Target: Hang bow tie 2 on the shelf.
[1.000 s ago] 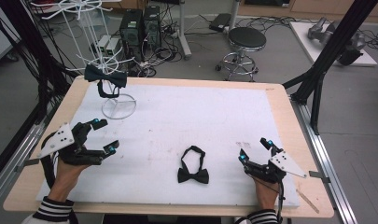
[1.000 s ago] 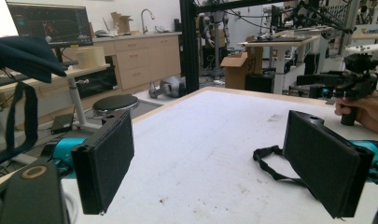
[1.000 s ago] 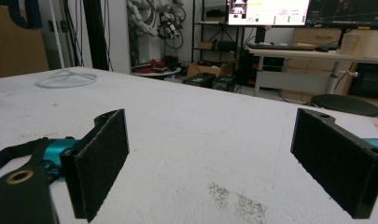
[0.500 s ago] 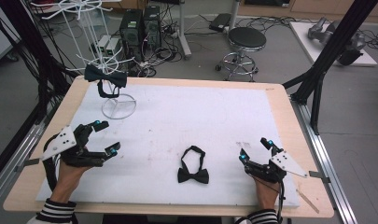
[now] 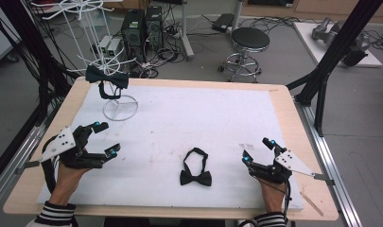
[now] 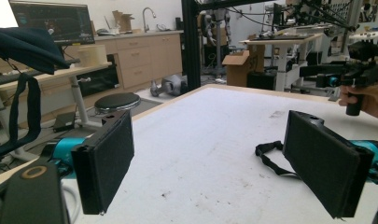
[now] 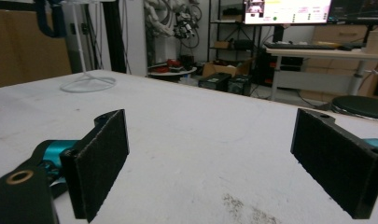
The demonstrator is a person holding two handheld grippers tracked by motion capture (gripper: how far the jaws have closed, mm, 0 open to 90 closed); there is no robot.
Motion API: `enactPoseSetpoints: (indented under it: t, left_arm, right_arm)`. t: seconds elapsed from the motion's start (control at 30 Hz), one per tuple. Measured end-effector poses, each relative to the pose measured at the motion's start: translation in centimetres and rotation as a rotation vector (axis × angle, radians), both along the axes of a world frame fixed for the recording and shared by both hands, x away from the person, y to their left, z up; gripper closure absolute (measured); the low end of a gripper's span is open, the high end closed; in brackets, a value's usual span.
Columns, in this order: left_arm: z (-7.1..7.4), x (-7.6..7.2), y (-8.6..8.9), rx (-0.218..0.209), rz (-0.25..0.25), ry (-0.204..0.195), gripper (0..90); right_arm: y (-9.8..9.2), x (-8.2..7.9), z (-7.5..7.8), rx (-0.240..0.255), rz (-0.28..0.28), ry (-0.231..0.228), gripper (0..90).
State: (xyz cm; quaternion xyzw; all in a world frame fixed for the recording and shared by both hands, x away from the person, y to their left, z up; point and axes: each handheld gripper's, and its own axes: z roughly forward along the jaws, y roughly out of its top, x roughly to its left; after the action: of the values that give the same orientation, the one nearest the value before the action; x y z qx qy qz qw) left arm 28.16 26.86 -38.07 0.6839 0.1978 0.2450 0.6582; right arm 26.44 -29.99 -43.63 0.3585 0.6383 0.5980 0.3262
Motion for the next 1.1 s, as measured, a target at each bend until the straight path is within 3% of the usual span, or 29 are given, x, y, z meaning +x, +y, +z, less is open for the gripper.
enactPoseSetpoints:
  t: [0.2, 0.63, 0.9, 1.1]
  left_arm:
    - [0.0, 0.1, -0.1, 0.005, -0.007, 0.004, 17.0]
    - [-0.2, 0.2, -0.3, 0.018, -0.024, 0.016, 17.0]
    - [-0.3, 0.3, -0.6, 0.023, -0.039, 0.023, 17.0]
    - [-0.4, 0.4, -0.8, 0.032, -0.049, 0.028, 17.0]
  right_arm:
    - [0.3, 0.0, 1.9, -0.031, 0.062, -0.006, 10.7]
    - [2.5, 0.6, 4.6, -0.11, 0.269, 0.071, 10.7]
    - [4.2, 1.2, 5.6, -0.221, 0.408, 0.117, 10.7]
    - [5.3, 1.7, 5.9, -0.286, 0.474, 0.168, 10.7]
